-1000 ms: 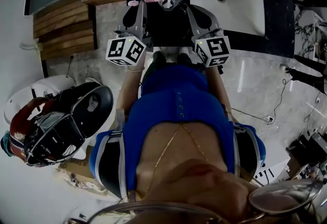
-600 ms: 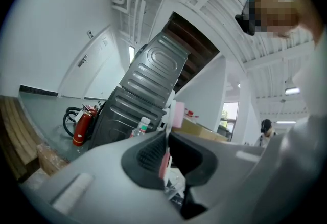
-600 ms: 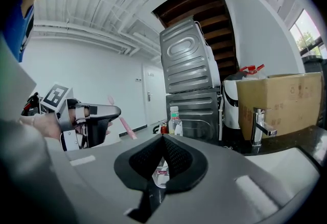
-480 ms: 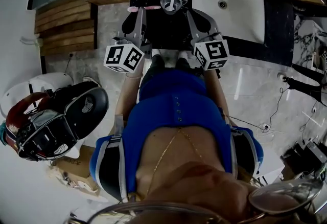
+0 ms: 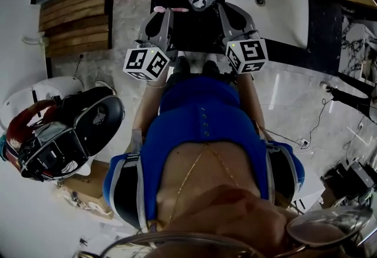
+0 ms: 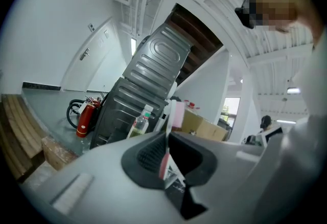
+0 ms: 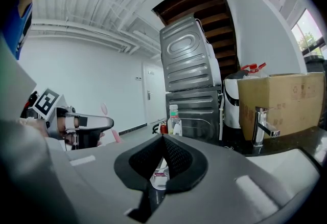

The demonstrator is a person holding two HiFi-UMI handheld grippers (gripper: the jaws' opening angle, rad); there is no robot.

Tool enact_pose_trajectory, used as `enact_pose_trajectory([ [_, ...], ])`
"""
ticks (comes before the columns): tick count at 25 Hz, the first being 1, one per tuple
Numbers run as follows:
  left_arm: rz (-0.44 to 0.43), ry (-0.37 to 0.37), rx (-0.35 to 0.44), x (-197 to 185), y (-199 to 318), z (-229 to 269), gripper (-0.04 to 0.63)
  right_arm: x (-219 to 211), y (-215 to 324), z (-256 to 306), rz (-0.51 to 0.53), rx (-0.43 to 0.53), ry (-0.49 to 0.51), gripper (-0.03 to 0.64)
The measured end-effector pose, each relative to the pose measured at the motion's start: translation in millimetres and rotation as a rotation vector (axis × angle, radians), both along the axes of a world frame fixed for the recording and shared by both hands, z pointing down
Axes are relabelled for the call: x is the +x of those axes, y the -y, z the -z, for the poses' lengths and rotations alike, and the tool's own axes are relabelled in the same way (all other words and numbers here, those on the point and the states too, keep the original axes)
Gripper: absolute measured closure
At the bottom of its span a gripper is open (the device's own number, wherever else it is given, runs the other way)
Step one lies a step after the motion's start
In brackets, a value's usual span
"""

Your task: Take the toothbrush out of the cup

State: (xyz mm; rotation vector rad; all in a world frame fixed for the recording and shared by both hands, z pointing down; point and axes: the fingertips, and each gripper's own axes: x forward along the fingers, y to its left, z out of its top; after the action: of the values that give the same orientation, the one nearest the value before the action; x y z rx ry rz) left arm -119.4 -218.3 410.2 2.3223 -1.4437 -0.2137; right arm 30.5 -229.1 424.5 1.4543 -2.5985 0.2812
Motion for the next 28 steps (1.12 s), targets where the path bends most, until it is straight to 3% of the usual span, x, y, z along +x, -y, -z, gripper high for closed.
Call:
enact_pose_trajectory([
  [16,-0.024,-0.029,-0.052,-2,1,-15,0.575,-23,27,-12,0.041,-0.019,-0.015,0.615],
  [24,-0.007,-0.055,-0.065,-10,-3,-15,0.575,-28,53,-30,0.064,-0.109,0.007,0.612],
  [28,0.002,-0.042,-0.059,-14,-3,-16,0.575,-31,67,-41,0.069,-0.164,0.031,0.546],
])
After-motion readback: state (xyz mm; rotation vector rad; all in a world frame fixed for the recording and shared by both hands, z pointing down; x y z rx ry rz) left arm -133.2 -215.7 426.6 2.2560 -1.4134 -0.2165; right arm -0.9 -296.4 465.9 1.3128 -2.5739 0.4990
